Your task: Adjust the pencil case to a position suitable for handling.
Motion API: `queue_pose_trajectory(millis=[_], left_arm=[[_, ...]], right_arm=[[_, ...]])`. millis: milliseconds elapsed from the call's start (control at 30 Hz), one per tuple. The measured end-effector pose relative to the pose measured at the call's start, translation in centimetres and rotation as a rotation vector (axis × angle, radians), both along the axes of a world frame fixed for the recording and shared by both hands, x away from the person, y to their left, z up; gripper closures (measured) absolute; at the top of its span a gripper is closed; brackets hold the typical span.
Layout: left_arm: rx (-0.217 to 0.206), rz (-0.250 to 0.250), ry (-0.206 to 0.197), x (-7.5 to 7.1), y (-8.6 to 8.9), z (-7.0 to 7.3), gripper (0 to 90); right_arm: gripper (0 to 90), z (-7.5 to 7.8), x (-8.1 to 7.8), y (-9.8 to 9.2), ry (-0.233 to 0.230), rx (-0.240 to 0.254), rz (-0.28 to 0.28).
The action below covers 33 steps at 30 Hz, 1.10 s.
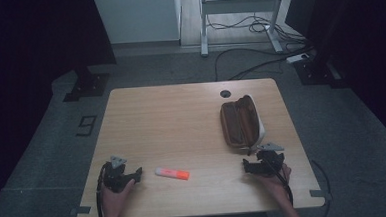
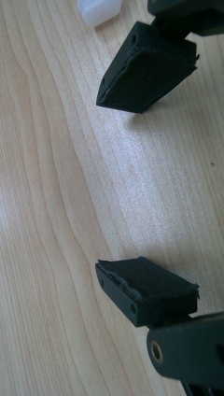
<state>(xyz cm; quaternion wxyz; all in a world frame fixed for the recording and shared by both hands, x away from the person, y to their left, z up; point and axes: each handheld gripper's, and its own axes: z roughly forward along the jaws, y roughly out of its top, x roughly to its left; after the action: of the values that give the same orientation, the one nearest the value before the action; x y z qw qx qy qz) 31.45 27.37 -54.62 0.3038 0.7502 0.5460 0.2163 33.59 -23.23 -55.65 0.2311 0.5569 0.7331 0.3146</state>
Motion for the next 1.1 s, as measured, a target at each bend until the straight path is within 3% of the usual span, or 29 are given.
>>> queue_pose_trajectory(millis=[500, 733, 967, 1100], left_arm=[[0.0, 0.0, -0.001, 0.1, 0.0, 0.0, 17.8], [-0.001, 0.0, -0.001, 0.1, 0.0, 0.0, 17.7], [-0.001, -0.001, -0.001, 0.1, 0.0, 0.0, 17.7], [-0.001, -0.001, -0.001, 0.1, 0.0, 0.0, 17.7]], right_arm=[[0.6, 0.0, 0.0, -0.1, 0.001, 0.001, 0.01], [12.6, 0.2, -0.6, -0.6, -0.02, 0.01, 0.029], [13.3, 0.3, -0.9, -0.9, -0.015, 0.026, 0.022], [13.3, 0.8, -1.3, -1.6, -0.037, 0.053, 0.012]])
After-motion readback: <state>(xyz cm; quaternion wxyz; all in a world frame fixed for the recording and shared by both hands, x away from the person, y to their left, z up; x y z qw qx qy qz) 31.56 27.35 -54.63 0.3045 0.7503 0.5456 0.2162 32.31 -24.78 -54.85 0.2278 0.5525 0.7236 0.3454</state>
